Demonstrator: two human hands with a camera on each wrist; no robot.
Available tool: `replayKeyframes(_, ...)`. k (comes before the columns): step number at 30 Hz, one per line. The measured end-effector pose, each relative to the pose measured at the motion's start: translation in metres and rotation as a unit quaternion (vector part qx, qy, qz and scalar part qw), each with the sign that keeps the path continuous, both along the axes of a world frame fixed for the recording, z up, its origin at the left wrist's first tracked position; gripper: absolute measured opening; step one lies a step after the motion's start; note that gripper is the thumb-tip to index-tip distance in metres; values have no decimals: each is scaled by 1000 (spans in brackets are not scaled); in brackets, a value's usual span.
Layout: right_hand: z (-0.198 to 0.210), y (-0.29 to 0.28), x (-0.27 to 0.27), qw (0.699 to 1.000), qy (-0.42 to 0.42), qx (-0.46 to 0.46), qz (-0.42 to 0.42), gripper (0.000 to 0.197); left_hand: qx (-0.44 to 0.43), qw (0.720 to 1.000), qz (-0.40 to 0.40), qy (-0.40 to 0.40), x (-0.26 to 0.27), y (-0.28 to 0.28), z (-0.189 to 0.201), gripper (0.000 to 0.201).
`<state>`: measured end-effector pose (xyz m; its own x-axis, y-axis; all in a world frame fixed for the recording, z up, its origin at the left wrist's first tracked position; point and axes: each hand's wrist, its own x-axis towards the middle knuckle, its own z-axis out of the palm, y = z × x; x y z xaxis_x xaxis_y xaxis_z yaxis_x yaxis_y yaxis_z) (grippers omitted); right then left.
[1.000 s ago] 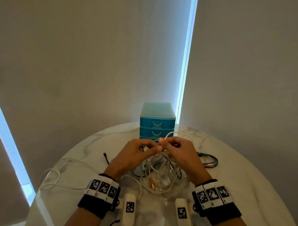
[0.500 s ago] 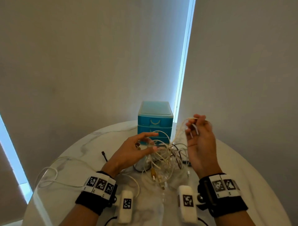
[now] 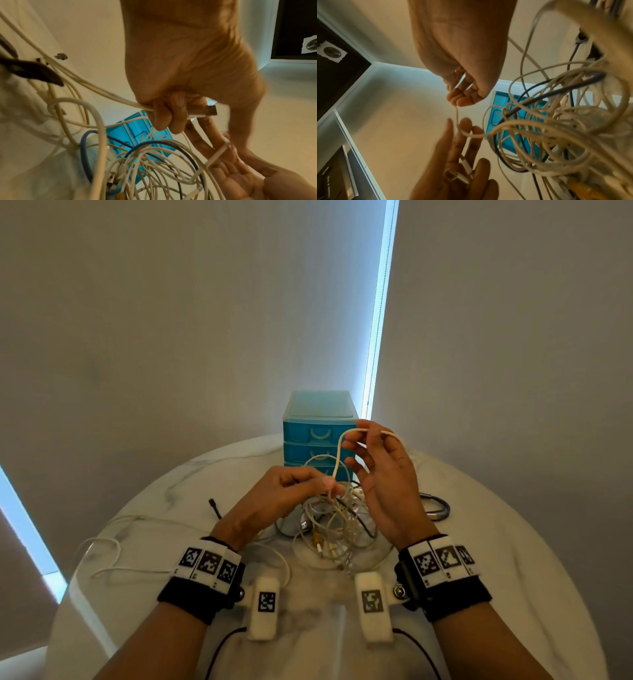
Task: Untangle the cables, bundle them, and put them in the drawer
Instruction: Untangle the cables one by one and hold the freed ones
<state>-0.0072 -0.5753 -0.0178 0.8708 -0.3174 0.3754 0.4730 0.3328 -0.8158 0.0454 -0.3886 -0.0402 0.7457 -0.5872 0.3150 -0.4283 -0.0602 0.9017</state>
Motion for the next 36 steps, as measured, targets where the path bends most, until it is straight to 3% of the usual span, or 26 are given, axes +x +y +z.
replayKeyframes(2,-3,2,0,998,38,-48,5,31,-27,997,51,-45,4,1,0,18)
replayKeyframes(5,-17,5,1,978,98,-187,8,49,-93,983,137,-75,9,4,3,17)
replayKeyframes(12,-19,-3,5,947,140,-290,16,72,-145,973,172,-54,11,-1,1,16)
replayKeyframes(14,-21,0,5,932,132,-336,-34,60,-159,973,162,-45,10,-4,2,16)
replayKeyframes(17,-26,4,5,890,74,-438,-102,20,-147,977,152,-35,10,-4,3,20)
replayKeyframes(20,-23,7,2,878,31,-460,-127,13,-80,986,141,-44,15,-2,-2,28)
replayKeyframes(24,-14,4,0,921,25,-331,-205,11,21,997,62,-50,19,-1,-8,35)
replayKeyframes(28,1,-14,1,971,39,-100,-213,13,88,988,108,-72,27,3,-18,25)
replayKeyframes(32,23,-50,-13,963,8,182,-200,14,72,986,149,-28,33,7,-19,14)
replayKeyframes(36,20,-41,-14,968,15,222,-114,11,8,986,142,-84,24,1,-9,24)
